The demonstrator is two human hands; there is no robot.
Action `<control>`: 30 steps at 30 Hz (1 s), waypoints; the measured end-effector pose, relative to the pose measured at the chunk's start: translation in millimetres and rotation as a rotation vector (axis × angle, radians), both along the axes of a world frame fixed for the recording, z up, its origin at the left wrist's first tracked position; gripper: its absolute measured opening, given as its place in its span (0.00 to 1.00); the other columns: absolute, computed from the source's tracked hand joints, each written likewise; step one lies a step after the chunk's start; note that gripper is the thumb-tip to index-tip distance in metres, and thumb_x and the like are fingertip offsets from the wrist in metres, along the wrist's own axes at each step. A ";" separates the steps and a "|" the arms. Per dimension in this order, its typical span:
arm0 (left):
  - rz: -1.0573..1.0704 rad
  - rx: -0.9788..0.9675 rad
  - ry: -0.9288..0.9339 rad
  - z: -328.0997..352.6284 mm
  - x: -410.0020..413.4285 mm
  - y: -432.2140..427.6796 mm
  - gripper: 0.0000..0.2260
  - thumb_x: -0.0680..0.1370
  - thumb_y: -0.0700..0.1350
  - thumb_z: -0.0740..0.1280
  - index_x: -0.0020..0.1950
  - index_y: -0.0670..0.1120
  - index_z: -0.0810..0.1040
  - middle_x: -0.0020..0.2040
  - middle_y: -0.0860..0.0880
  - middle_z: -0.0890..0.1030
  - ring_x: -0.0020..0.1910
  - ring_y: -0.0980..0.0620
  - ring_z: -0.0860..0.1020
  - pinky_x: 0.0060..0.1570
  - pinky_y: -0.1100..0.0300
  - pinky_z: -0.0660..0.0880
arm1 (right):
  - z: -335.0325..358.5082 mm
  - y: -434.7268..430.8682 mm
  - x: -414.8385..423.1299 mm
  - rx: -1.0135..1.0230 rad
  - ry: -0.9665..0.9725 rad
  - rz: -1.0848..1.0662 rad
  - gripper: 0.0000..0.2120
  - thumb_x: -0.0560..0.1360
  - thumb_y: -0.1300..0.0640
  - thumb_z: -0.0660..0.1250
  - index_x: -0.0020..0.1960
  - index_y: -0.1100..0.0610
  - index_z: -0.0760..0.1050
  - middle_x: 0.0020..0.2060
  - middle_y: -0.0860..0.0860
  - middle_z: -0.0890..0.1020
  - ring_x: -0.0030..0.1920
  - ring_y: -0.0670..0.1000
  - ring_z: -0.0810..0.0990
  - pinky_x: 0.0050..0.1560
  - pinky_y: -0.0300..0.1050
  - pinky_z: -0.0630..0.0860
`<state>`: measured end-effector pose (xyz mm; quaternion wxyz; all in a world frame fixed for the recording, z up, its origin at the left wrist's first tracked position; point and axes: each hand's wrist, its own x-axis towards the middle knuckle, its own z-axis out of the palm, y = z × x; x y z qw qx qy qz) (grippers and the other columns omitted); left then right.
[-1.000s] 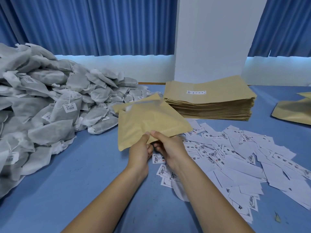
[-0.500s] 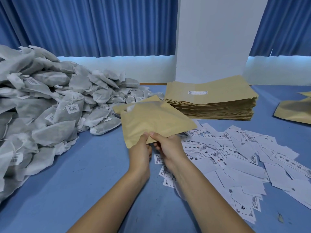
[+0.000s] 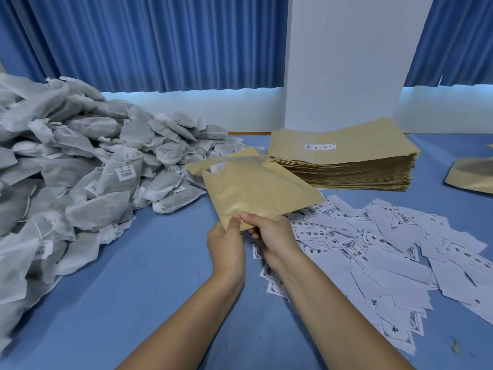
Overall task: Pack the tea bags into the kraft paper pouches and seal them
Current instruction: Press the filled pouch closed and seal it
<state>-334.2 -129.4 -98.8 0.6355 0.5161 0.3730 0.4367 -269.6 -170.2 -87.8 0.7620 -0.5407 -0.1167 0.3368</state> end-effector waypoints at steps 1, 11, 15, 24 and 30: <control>-0.001 -0.005 0.002 0.4 0.0 -0.6 0.16 0.79 0.41 0.63 0.31 0.48 0.70 0.22 0.58 0.69 0.23 0.59 0.65 0.24 0.66 0.62 | 0.5 -0.6 1.0 -0.007 0.010 0.004 0.07 0.70 0.69 0.71 0.48 0.67 0.78 0.32 0.53 0.78 0.26 0.46 0.70 0.30 0.37 0.67; -0.029 0.031 -0.058 3.7 -0.6 -5.4 0.16 0.78 0.41 0.65 0.29 0.50 0.73 0.24 0.59 0.69 0.23 0.59 0.65 0.26 0.64 0.63 | 5.8 -11.4 18.3 0.068 0.150 -0.048 0.07 0.70 0.70 0.70 0.44 0.61 0.77 0.36 0.53 0.81 0.28 0.47 0.78 0.24 0.35 0.69; -0.025 0.003 -0.092 6.9 -0.8 -3.2 0.15 0.78 0.40 0.65 0.31 0.50 0.74 0.24 0.60 0.72 0.22 0.62 0.68 0.24 0.70 0.64 | 6.0 -9.7 21.3 0.121 0.212 -0.037 0.06 0.73 0.70 0.68 0.47 0.62 0.77 0.41 0.53 0.82 0.38 0.50 0.80 0.35 0.39 0.74; -0.045 0.008 -0.115 8.2 0.2 -6.4 0.13 0.79 0.40 0.65 0.34 0.47 0.75 0.25 0.59 0.75 0.23 0.64 0.70 0.24 0.72 0.66 | 4.1 -11.0 32.7 0.091 0.194 -0.136 0.05 0.74 0.69 0.67 0.47 0.62 0.76 0.45 0.55 0.81 0.44 0.53 0.79 0.41 0.44 0.73; -0.044 -0.007 -0.118 8.2 0.4 -6.6 0.12 0.79 0.40 0.65 0.34 0.47 0.76 0.26 0.59 0.76 0.23 0.62 0.70 0.25 0.71 0.66 | 2.1 -10.4 35.7 0.031 0.157 -0.165 0.05 0.75 0.67 0.67 0.51 0.63 0.76 0.44 0.55 0.81 0.38 0.51 0.78 0.31 0.40 0.72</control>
